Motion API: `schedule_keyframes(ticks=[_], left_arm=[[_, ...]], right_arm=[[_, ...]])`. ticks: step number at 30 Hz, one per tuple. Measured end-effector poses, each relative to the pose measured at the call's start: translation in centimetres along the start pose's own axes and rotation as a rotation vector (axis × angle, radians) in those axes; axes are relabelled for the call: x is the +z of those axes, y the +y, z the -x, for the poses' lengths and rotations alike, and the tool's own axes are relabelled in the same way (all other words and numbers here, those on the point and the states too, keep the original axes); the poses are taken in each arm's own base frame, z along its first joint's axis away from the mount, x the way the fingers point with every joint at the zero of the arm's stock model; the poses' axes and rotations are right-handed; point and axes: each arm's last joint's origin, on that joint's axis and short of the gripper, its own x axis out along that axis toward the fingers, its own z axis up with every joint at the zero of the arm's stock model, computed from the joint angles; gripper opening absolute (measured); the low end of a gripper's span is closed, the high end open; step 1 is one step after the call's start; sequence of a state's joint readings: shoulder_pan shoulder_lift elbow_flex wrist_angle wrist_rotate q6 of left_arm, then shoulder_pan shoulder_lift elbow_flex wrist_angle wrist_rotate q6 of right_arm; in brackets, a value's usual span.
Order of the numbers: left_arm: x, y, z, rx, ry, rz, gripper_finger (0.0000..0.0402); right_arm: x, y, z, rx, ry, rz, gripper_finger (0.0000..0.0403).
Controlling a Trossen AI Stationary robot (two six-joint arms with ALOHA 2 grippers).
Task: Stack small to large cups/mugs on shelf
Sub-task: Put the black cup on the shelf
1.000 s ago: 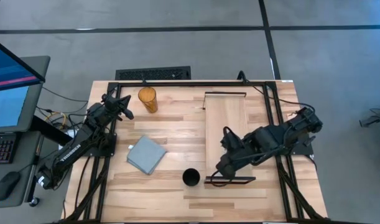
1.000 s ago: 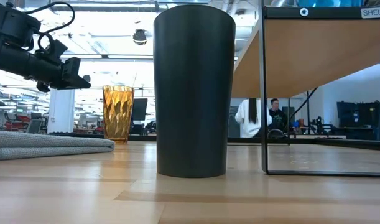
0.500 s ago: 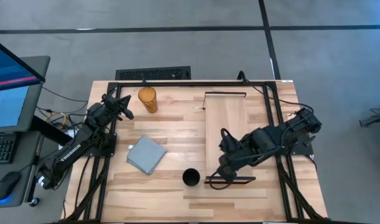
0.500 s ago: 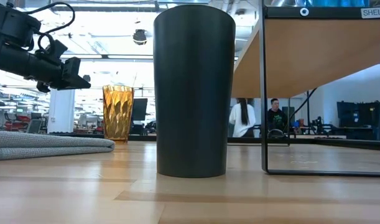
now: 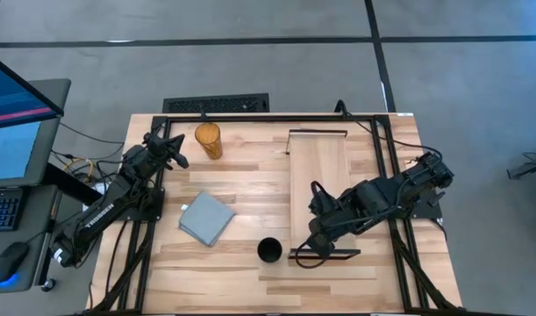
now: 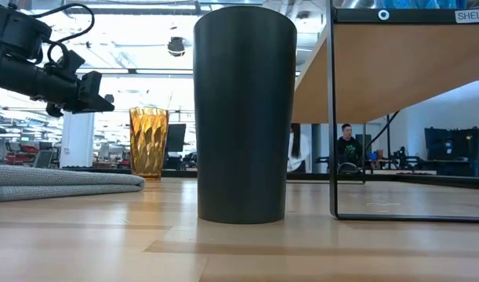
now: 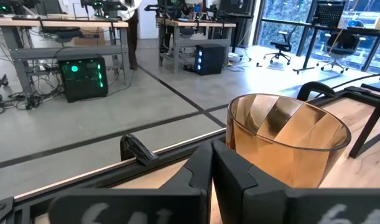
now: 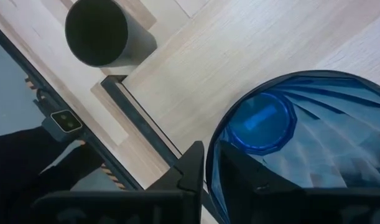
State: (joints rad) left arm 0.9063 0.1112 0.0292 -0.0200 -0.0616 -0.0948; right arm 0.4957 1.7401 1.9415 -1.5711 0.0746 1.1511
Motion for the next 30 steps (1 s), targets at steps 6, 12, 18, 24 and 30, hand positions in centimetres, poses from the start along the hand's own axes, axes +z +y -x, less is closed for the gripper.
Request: schedule_keyframes(ticks=[6, 12, 18, 24, 30], left_arm=[[0.00, 0.00, 0.00, 0.000, 0.000, 0.000, 0.0000], [0.00, 0.00, 0.00, 0.000, 0.000, 0.000, 0.0000], [0.00, 0.00, 0.00, -0.001, 0.000, 0.000, 0.0000], [-0.01, -0.01, 0.00, -0.005, 0.002, 0.000, 0.0000], [-0.01, -0.01, 0.00, -0.005, 0.002, 0.000, 0.0000]], right_arm=[[-0.01, 0.00, 0.00, 0.001, 0.003, 0.000, 0.0069], [0.06, -0.04, 0.02, 0.004, 0.007, -0.029, 0.0077], [0.20, -0.11, 0.02, 0.002, 0.004, -0.030, 0.0079], [0.21, -0.11, 0.05, 0.001, -0.003, -0.026, 0.0086], [0.21, -0.11, 0.07, 0.002, -0.004, -0.025, 0.0133]])
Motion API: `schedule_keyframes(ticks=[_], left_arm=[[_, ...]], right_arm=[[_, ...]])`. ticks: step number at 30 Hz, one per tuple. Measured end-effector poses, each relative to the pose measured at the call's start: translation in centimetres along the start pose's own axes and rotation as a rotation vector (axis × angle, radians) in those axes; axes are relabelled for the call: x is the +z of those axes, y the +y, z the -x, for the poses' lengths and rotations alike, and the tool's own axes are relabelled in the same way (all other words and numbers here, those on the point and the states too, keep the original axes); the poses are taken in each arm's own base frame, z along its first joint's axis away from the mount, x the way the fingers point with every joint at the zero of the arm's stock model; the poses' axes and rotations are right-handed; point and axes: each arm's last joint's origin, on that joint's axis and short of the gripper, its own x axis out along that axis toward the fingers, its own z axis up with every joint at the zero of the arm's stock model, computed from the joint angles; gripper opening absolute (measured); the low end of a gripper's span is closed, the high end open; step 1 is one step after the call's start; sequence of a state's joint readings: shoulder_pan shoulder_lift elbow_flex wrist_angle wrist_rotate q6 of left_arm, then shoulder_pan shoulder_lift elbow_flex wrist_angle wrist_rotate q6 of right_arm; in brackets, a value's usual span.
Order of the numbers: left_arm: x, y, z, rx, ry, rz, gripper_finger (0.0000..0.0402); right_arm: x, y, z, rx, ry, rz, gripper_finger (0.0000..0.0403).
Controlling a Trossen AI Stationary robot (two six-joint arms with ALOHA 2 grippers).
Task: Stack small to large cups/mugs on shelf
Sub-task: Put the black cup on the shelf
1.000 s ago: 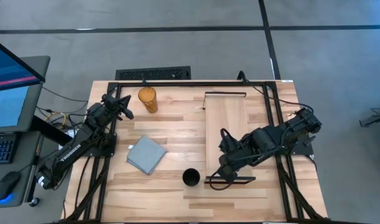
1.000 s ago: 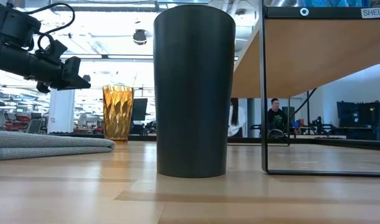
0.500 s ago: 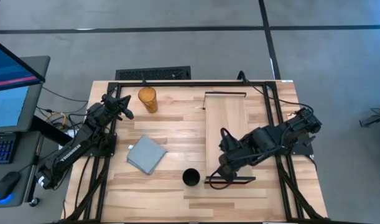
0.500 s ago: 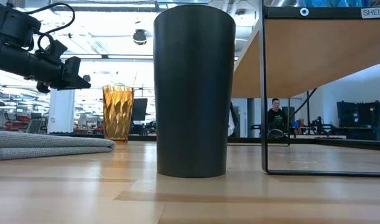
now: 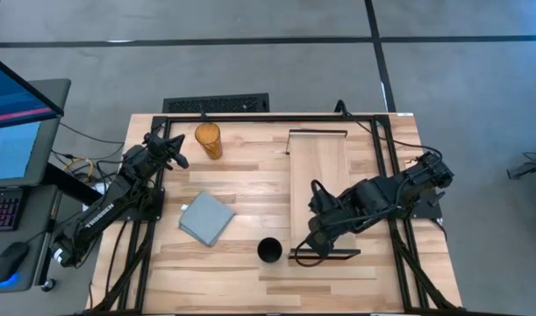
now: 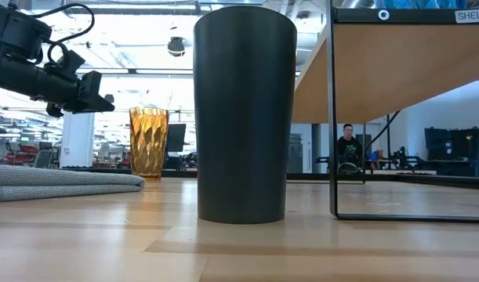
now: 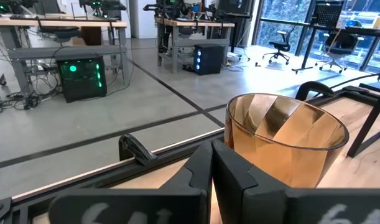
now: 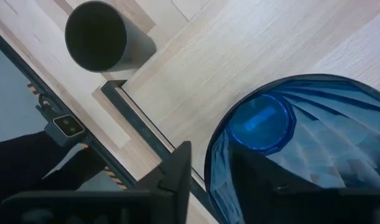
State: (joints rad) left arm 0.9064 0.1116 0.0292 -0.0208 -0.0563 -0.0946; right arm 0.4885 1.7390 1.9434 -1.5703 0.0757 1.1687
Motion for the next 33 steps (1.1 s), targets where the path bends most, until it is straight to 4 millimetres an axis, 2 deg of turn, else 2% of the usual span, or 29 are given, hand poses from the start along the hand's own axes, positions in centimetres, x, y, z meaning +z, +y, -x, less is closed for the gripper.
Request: schedule_keyframes(ticks=[4, 11, 17, 23, 33], left_arm=[[0.0, 0.0, 0.0, 0.000, 0.000, 0.000, 0.0000], [0.0, 0.0, 0.0, -0.001, 0.000, 0.022, 0.0000], [0.0, 0.0, 0.0, -0.001, 0.000, 0.030, 0.0000], [0.0, 0.0, 0.0, -0.001, 0.000, 0.030, 0.0000], [0.0, 0.0, 0.0, 0.000, 0.000, -0.030, 0.0000]], right_arm=[[0.0, 0.0, 0.1, 0.004, -0.001, 0.040, 0.0172], [1.1, -0.2, 2.7, 0.095, -0.054, 0.061, 0.0206], [2.4, -0.3, 4.7, 0.200, -0.131, 0.111, 0.0212], [4.2, 1.2, 5.4, 0.381, -0.296, 0.326, 0.0210], [6.5, 0.9, 5.1, 0.339, -0.440, 0.530, 0.0209]])
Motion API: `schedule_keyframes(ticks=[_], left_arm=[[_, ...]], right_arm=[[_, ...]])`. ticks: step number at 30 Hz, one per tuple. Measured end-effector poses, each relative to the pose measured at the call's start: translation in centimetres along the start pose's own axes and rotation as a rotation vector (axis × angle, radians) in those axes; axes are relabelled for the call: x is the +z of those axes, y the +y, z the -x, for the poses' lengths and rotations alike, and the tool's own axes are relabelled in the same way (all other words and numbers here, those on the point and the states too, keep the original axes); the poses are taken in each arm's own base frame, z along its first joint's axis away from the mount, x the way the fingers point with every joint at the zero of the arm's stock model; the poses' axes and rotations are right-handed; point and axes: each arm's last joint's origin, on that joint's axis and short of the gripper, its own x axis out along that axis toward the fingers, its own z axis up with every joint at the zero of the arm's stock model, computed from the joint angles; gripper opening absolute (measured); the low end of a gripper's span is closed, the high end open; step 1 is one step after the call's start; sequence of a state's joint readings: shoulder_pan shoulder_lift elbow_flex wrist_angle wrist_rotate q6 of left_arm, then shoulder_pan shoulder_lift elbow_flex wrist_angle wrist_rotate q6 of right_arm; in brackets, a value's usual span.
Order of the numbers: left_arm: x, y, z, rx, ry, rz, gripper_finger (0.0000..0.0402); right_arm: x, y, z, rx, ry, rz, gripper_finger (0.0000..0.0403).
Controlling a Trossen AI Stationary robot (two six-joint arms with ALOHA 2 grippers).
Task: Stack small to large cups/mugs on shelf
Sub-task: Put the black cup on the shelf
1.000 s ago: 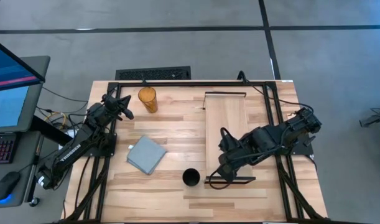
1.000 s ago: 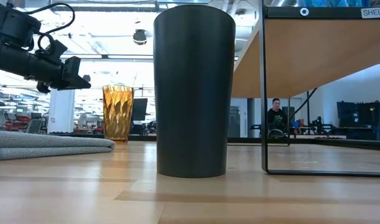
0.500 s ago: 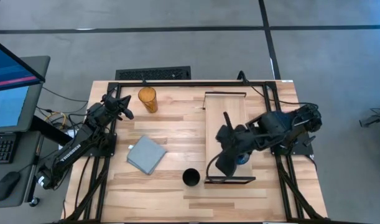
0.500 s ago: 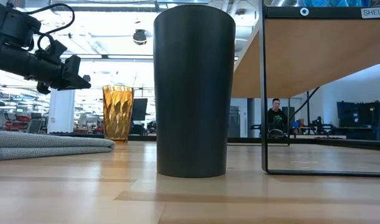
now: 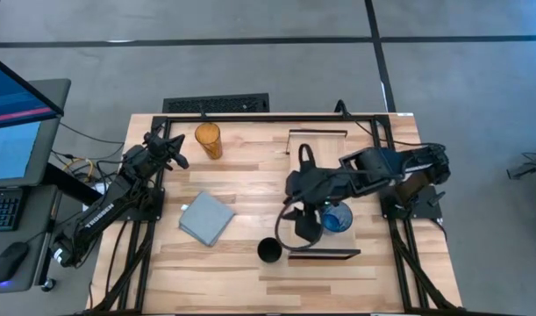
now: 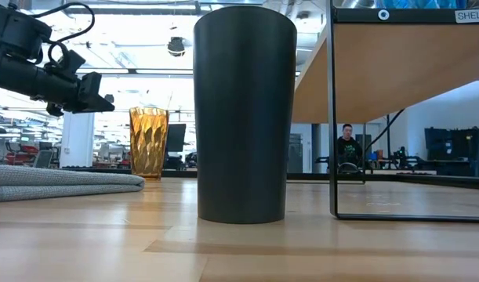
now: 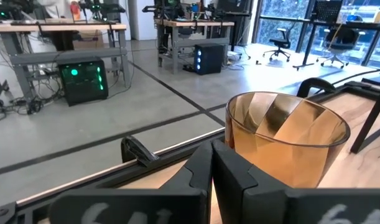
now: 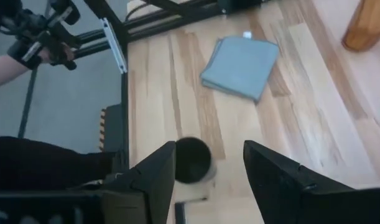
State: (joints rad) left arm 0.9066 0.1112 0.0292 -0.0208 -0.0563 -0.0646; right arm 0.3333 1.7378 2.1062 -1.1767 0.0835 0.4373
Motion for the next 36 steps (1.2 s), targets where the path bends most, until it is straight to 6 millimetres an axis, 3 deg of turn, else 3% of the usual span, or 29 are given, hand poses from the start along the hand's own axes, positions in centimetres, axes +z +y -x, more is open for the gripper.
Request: schedule_keyframes(ticks=[12, 20, 23, 28, 36], left_arm=[[0.0, 0.0, 0.0, -0.007, 0.003, -0.002, 0.0000], [0.0, 0.0, 0.0, -0.007, 0.003, -0.019, 0.0000], [0.0, 0.0, 0.0, -0.008, 0.003, -0.019, 0.0000], [0.0, 0.0, 0.0, -0.008, 0.006, -0.020, 0.0000], [-0.1, 0.0, 0.0, -0.016, 0.012, -0.020, 0.0000]], right_arm=[[1.5, -2.5, -1.4, -0.057, -0.070, 0.094, 0.0209], [0.7, -3.6, -8.0, -0.014, 0.184, 0.308, 0.0209], [0.1, -3.9, -11.0, 0.068, 0.281, 0.302, 0.0209], [0.2, -5.3, -12.1, 0.181, 0.340, 0.239, 0.0209], [-0.5, -4.7, -14.6, 0.223, 0.398, 0.273, 0.0209]])
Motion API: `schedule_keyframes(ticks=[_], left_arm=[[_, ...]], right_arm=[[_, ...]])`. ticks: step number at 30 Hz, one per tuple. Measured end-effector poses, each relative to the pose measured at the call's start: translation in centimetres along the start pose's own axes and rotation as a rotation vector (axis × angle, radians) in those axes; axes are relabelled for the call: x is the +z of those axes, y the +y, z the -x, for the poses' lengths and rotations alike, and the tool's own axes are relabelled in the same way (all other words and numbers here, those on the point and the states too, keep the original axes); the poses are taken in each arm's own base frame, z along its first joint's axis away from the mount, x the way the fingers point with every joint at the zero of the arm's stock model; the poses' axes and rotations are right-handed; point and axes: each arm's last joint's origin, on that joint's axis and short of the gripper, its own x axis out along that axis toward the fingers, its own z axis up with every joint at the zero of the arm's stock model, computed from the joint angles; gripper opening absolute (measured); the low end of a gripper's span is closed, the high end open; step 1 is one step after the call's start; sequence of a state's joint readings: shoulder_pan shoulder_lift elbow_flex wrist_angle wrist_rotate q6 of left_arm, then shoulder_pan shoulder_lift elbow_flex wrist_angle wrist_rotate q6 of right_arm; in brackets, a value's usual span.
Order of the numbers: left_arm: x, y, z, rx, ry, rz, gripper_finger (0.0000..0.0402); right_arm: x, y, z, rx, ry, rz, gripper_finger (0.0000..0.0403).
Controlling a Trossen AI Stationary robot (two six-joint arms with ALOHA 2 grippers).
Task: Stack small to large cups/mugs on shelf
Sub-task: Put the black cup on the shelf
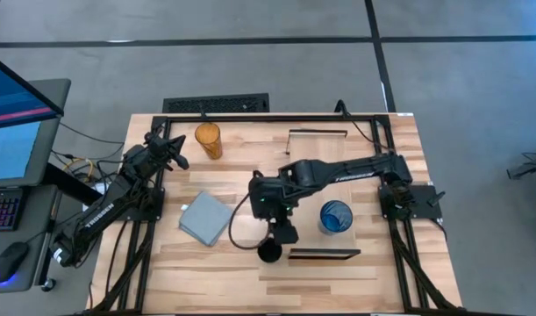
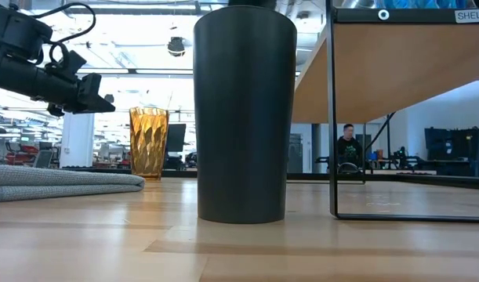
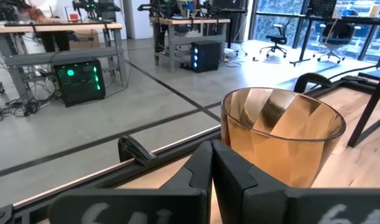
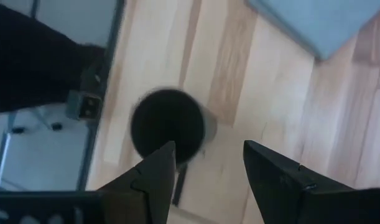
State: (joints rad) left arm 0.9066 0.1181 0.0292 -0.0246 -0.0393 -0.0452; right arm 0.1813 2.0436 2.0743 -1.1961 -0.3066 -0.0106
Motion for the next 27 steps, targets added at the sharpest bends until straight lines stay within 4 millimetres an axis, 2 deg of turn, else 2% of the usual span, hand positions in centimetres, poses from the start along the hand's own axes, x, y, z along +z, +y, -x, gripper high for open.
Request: schedule_keyframes(ticks=[4, 8, 12, 18, 22, 27], left_arm=[[-0.1, 0.0, -0.1, -0.005, 0.010, 0.000, 0.0000], [-0.1, 0.0, -0.1, -0.011, 0.018, 0.000, 0.0000], [-0.2, -0.1, -0.1, -0.027, 0.025, 0.000, 0.0000], [-0.2, -0.1, -0.1, -0.028, 0.025, 0.001, 0.0000], [-0.3, -0.1, -0.2, -0.030, 0.033, 0.002, 0.0000], [-0.3, -0.1, -0.2, -0.030, 0.035, 0.003, 0.0000]], right_arm=[[0.2, -0.2, -2.0, 0.004, 0.034, 0.033, 0.0209], [0.3, -0.5, -2.7, -0.018, 0.045, 0.038, 0.0209], [0.1, -1.1, -4.5, -0.044, 0.098, -0.024, 0.0209], [-0.2, -0.1, -6.8, -0.058, 0.165, -0.009, 0.0202], [0.0, 0.8, -7.2, -0.074, 0.156, 0.019, 0.0187], [-0.1, 1.0, -7.7, -0.098, 0.165, 0.028, 0.0159]])
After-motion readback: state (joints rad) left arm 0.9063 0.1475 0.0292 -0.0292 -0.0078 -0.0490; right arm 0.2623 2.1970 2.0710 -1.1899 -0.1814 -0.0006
